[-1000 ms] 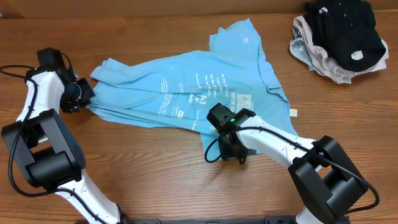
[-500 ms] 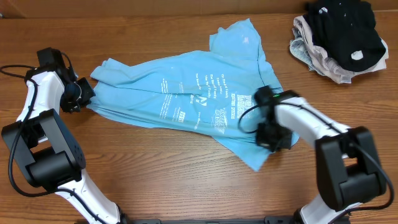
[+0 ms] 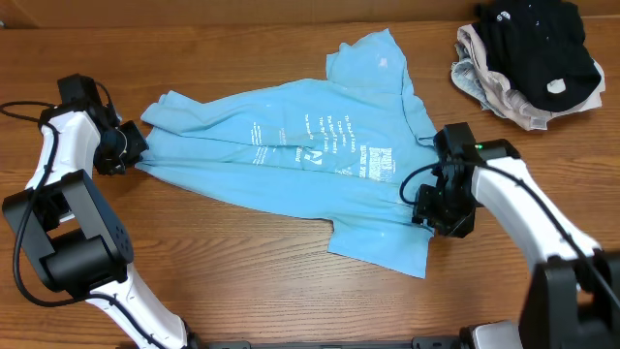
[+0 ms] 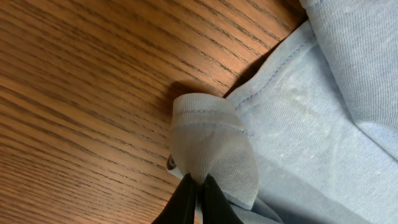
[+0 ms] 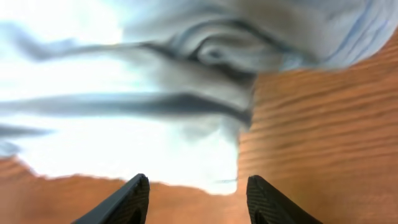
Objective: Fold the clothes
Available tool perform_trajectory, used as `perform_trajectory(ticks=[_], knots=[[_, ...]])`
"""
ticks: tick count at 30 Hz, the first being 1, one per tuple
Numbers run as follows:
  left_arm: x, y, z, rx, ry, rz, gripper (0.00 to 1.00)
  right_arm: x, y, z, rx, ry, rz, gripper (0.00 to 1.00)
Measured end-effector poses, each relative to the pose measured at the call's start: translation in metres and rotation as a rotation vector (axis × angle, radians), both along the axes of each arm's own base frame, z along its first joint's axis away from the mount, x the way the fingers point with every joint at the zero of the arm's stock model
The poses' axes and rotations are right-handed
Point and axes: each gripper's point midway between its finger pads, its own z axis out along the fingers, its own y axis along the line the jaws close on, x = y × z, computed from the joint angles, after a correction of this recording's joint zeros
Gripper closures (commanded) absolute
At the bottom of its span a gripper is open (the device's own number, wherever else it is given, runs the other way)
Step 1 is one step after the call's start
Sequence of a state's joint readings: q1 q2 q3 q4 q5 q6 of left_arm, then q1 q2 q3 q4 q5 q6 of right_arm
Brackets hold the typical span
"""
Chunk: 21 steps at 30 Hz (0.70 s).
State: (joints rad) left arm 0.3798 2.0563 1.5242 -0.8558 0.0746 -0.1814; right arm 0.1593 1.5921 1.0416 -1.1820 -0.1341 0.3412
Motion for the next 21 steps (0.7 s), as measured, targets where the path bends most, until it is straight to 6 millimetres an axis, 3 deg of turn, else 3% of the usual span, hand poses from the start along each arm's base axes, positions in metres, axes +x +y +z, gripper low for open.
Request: perform_trajectory(ticks=[2,5,8,13,21], knots=[[0.000,0.000,0.000,0.000,0.000,0.000,0.94,-0.003,0.006,0.004,0.008,-0.006,0.009,0.47],[0.000,0.000,0.000,0.000,0.001,0.000,0.93,-0.013,0.014,-0.006,0.006,0.013,0.013,0.50],[-0.001,-0.001,0.000,-0.002,0.006,0.000,0.93,-0.042,0.018,-0.027,-0.020,0.087,-0.011,0.51],[-0.006,-0.002,-0.001,-0.009,0.024,0.000,0.93,-0.071,0.012,-0.047,-0.063,0.165,-0.086,0.52],[-0.008,-0.003,-0.001,-0.013,0.034,0.000,0.92,-0.069,0.014,-0.062,-0.050,0.121,-0.165,0.53]])
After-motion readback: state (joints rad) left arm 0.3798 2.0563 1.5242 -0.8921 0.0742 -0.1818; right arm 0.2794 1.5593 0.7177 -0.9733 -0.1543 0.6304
